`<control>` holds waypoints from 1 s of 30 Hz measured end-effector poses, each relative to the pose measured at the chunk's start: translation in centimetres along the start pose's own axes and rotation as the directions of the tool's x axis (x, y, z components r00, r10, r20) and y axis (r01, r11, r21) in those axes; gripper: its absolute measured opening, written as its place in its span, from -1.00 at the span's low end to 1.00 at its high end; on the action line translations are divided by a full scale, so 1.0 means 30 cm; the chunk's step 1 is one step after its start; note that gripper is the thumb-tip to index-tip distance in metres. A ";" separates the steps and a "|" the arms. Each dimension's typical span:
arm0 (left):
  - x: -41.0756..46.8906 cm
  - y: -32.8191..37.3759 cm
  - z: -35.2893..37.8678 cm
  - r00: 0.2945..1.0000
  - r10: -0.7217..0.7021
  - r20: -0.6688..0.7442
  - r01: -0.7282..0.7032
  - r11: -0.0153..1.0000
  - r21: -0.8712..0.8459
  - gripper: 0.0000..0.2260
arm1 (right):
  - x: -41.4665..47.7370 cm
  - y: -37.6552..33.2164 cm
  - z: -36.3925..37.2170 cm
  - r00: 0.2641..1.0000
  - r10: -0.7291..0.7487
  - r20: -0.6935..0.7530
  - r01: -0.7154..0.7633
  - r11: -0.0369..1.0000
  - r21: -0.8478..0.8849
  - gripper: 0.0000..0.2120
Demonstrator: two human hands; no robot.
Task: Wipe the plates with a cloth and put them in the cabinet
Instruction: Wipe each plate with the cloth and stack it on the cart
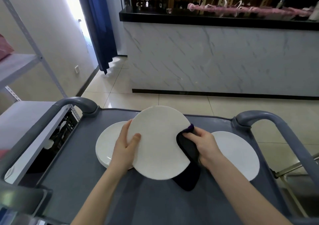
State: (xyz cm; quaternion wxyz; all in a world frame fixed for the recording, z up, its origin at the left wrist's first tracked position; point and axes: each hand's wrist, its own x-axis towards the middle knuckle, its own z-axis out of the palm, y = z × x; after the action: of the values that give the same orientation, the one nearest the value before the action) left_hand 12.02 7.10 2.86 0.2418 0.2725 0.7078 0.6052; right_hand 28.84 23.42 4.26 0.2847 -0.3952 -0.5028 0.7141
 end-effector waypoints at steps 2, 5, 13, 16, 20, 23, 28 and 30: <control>0.010 0.032 -0.027 0.987 0.036 0.156 -0.055 0.991 0.119 -0.64 | 0.015 -0.061 -0.001 0.988 -0.097 0.119 0.117 0.978 -0.172 -0.81; 0.020 0.069 -0.036 0.947 0.099 0.305 -0.187 0.943 0.274 -0.63 | 0.035 -0.128 0.034 0.932 -0.129 0.340 0.268 0.874 -0.405 -0.82; -0.007 0.056 -0.065 0.939 0.203 0.279 -0.286 0.911 0.296 -0.61 | 0.042 -0.084 0.068 0.896 -0.108 0.431 0.325 0.821 -0.469 -0.82; -0.021 0.035 -0.076 0.981 0.166 0.095 -0.178 0.974 0.138 -0.70 | 0.016 -0.017 0.035 0.953 -0.070 0.294 0.151 0.952 -0.265 -0.81; -0.043 0.017 -0.060 0.994 0.098 -0.049 -0.099 0.995 -0.006 -0.67 | -0.035 0.083 0.014 0.980 0.006 0.201 0.008 0.998 -0.067 -0.83; -0.041 0.009 -0.060 0.999 0.027 -0.032 -0.028 0.999 -0.017 -0.64 | -0.047 0.104 -0.005 0.980 0.074 0.185 -0.067 0.997 -0.043 -0.80; 0.023 0.060 -0.079 0.973 0.020 0.231 -0.055 0.988 0.146 -0.68 | -0.019 0.010 -0.006 0.944 -0.050 0.326 0.102 0.984 -0.145 -0.78; 0.046 0.086 -0.069 0.945 0.048 0.323 -0.129 0.964 0.234 -0.71 | -0.002 -0.039 0.018 0.915 -0.087 0.395 0.196 0.950 -0.245 -0.78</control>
State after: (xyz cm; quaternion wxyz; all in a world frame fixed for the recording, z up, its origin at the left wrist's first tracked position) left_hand 9.85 6.83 5.71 0.2873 0.4254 0.7183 0.4695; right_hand 28.42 23.51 5.48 0.1749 -0.2482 -0.6713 0.6761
